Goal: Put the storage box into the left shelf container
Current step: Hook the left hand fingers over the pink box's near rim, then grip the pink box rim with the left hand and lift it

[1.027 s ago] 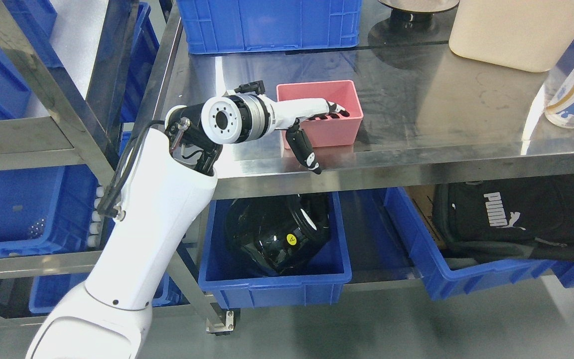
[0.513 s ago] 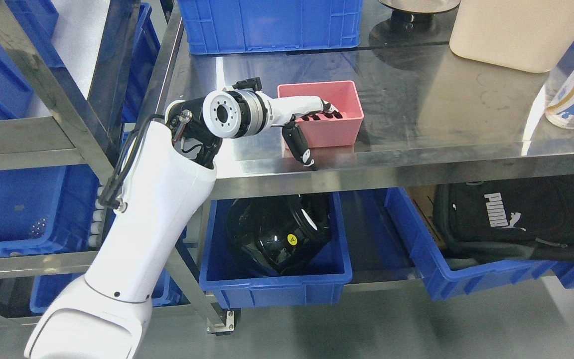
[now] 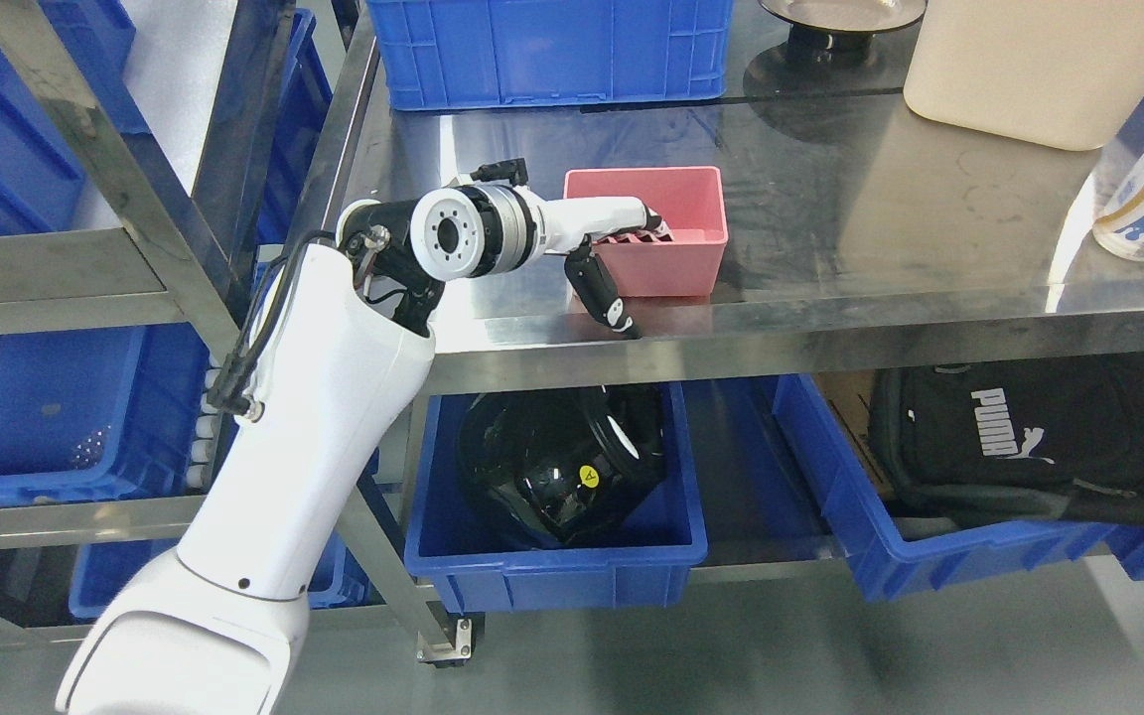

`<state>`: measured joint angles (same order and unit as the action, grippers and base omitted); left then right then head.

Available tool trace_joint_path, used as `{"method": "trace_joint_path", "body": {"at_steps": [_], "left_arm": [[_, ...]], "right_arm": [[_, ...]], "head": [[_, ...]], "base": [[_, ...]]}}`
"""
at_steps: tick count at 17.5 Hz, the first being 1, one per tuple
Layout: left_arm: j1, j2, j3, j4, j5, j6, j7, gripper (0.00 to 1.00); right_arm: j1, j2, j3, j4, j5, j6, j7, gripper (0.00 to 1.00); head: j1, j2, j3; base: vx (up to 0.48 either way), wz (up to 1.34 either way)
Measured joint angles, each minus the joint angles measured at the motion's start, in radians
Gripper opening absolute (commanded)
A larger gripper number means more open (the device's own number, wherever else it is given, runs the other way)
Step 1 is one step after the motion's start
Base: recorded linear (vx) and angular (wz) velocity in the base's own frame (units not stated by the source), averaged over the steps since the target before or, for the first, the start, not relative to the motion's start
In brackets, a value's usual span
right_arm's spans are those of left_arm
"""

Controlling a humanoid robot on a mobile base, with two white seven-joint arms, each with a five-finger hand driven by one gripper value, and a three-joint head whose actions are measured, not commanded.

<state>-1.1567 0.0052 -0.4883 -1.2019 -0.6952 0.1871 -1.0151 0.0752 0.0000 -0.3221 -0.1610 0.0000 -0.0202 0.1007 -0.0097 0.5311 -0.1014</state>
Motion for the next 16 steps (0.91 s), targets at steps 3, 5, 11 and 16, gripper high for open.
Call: {"method": "trace_joint_path", "body": {"at_steps": [3, 5, 11, 16], "left_arm": [[0.009, -0.001, 0.027, 0.015, -0.004, -0.099, 0.006, 0.03], [0.016, -0.002, 0.055, 0.027, -0.006, -0.175, 0.007, 0.00], [0.029, -0.004, 0.129, 0.058, -0.009, -0.276, 0.013, 0.00], [0.041, -0.004, 0.177, 0.069, -0.020, -0.329, 0.067, 0.00]], "right_arm": [[0.000, 0.000, 0.000, 0.000, 0.000, 0.000, 0.000, 1.00], [0.000, 0.000, 0.000, 0.000, 0.000, 0.000, 0.000, 1.00], [0.000, 0.000, 0.000, 0.000, 0.000, 0.000, 0.000, 1.00], [0.000, 0.000, 0.000, 0.000, 0.000, 0.000, 0.000, 1.00]], "head": [[0.0000, 0.000, 0.000], [0.0000, 0.000, 0.000], [0.0000, 0.000, 0.000], [0.0000, 0.000, 0.000]], "base": [[0.000, 0.00], [0.000, 0.00], [-0.006, -0.03], [-0.014, -0.04]]}}
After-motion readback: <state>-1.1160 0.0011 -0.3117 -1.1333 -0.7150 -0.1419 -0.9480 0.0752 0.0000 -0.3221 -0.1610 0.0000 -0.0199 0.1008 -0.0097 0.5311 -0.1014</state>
